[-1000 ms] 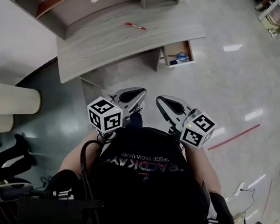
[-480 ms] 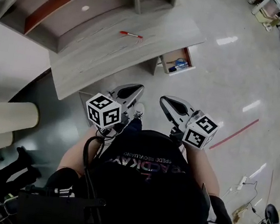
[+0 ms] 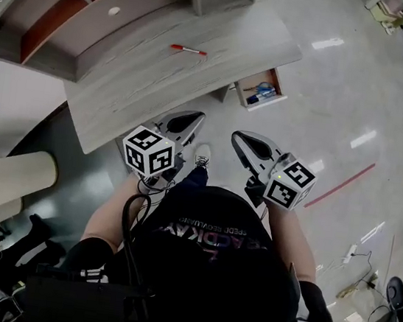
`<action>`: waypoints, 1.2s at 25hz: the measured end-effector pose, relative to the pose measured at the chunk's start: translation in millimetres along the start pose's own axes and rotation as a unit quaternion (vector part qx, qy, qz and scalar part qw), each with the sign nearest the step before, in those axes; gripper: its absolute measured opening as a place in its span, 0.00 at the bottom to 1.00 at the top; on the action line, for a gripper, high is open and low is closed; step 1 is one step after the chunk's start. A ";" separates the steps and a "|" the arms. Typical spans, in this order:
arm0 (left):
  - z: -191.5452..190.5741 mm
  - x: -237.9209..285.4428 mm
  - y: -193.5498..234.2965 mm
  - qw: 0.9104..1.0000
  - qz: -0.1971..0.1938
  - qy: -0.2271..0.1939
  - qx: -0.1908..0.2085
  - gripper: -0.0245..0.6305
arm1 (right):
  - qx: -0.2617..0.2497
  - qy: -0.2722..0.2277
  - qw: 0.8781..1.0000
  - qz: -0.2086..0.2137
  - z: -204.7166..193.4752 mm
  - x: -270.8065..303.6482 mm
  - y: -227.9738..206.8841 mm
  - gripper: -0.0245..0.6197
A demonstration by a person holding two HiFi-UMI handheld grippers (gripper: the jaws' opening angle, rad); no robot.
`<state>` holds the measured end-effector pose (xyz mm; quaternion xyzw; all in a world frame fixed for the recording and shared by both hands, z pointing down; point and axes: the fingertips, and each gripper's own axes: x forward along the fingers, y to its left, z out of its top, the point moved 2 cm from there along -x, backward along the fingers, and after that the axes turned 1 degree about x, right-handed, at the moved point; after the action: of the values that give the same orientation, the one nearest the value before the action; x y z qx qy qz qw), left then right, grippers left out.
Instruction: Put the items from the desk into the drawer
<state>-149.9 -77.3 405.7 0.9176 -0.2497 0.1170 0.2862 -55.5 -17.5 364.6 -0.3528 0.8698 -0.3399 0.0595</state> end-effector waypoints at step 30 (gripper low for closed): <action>41.5 73.0 180.0 0.983 0.088 0.099 0.124 0.13 | 0.040 0.004 0.998 -0.047 7.6 42.0 -40.8 0.06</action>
<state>-179.6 -258.2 482.2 0.9043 -0.2834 0.2619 0.1824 -60.8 -70.4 390.4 -0.3890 0.8384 -0.3780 0.0540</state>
